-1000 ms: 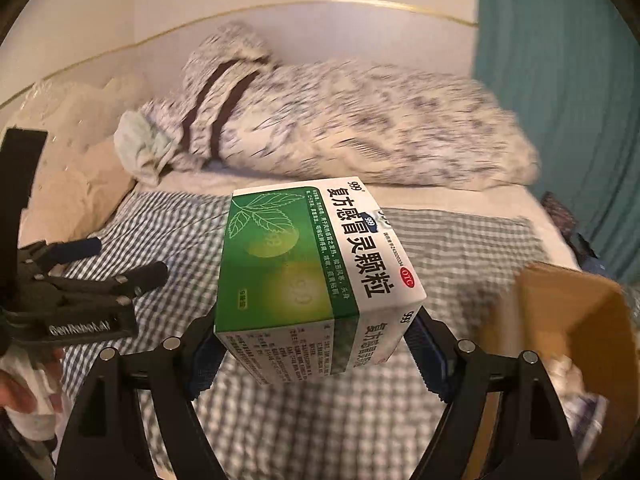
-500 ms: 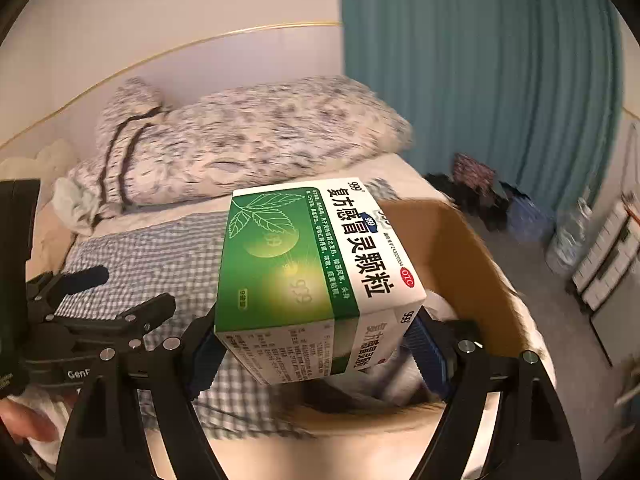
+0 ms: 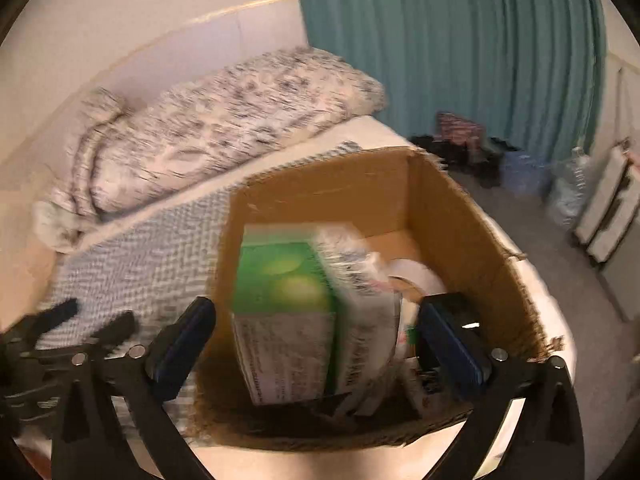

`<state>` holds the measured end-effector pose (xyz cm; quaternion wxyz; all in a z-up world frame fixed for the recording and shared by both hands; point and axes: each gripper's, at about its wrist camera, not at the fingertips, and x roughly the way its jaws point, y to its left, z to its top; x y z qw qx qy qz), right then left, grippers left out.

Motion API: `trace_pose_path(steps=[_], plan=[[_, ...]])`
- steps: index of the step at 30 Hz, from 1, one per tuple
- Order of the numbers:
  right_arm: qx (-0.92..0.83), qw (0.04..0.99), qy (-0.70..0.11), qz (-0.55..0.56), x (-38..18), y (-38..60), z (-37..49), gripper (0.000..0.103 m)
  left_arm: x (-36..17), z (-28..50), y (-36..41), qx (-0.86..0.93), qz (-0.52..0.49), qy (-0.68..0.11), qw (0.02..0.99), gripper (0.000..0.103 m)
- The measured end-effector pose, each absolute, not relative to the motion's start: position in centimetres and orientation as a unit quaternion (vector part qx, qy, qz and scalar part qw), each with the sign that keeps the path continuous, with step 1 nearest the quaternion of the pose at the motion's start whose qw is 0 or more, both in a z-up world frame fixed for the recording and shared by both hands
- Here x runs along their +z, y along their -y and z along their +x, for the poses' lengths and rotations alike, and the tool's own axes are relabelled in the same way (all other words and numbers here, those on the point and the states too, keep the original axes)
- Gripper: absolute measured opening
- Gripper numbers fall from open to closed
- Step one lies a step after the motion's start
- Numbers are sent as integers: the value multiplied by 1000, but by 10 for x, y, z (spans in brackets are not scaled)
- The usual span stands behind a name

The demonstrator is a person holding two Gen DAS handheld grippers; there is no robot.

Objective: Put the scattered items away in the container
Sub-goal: 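Lower the medicine box into the box and open the right tool, then withdraw the right tool from the box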

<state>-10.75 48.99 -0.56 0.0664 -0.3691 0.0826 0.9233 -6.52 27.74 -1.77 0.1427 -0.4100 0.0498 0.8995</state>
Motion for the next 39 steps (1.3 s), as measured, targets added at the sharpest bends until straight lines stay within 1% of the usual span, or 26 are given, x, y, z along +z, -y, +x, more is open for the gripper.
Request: trace_pose_path(steps=[2,8,15,21,24,28,39], plan=[[925,68,-78,-366,-8,-488,-109,103,-20,-64,-269,903,-408,-49,129,103],[928,66,-98,-354,-10,-481,-101,103,-24,-56,-238,907,-408,-29,98,103],[937,102,-102,-318,14,-481,-71,103,-26,-43,-216,909,-407,-17,87,103],[940,90,-91,-316,15,-464,-51,103,-23,-37,-205,914,-402,-19,63,103],[936,83,-78,-334,5,-450,-52,103,-19,-36,-199,914,-401,-4,68,103],[934,73,-63,-344,-4,-436,-53,103,-17,-34,-196,914,-400,-6,67,103],[937,73,-49,-339,-2,-415,-54,103,-14,-31,-200,912,-401,-15,90,103]])
